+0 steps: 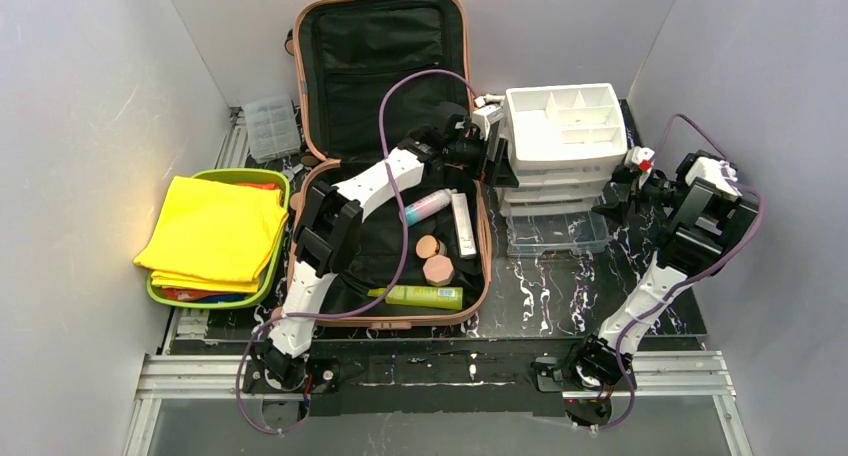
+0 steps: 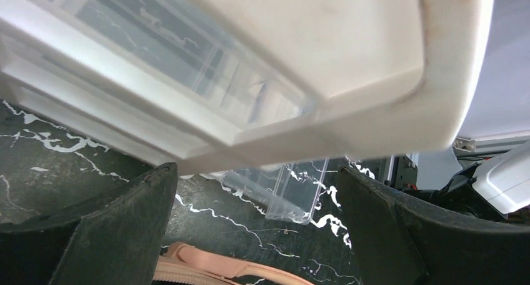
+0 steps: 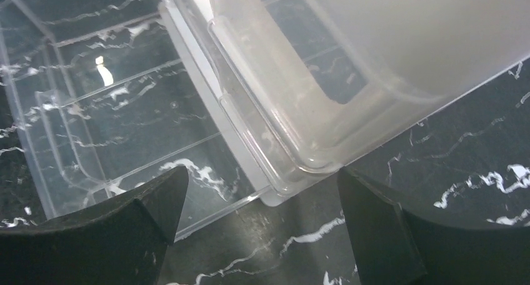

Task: Open, take out, and arrange the luggage
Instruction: Open the drawer in the storage box.

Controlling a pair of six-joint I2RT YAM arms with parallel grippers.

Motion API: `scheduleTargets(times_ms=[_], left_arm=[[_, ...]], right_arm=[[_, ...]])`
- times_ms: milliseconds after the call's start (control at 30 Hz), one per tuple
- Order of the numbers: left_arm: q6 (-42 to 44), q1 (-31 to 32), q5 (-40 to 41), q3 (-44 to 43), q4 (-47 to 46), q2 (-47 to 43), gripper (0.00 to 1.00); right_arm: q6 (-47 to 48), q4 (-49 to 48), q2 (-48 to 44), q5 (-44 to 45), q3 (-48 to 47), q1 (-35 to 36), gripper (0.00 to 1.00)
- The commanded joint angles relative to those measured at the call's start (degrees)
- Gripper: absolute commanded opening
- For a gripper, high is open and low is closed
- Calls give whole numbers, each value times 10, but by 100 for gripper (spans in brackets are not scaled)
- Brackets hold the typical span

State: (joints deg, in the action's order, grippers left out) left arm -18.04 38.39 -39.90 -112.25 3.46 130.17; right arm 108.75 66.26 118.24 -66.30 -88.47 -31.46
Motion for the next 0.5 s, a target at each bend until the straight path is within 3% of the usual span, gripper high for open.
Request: scheduleTargets(times_ms=[0,267,367,467], left_arm=[[4,12,-18,11,0,1,98],[3,14,-12,36,-3,-22,98],[2,17,-12,38,-3,-22,98],[-4,16,-17,42,-6,-23,98]], right_arm=[[134,149,10,-24,-37,-4,98],[110,145,-9,13,-35,-10,98],[-8,41,-37,49,-10,-9,98],[-162,-126,-79,128,56,-1,98]])
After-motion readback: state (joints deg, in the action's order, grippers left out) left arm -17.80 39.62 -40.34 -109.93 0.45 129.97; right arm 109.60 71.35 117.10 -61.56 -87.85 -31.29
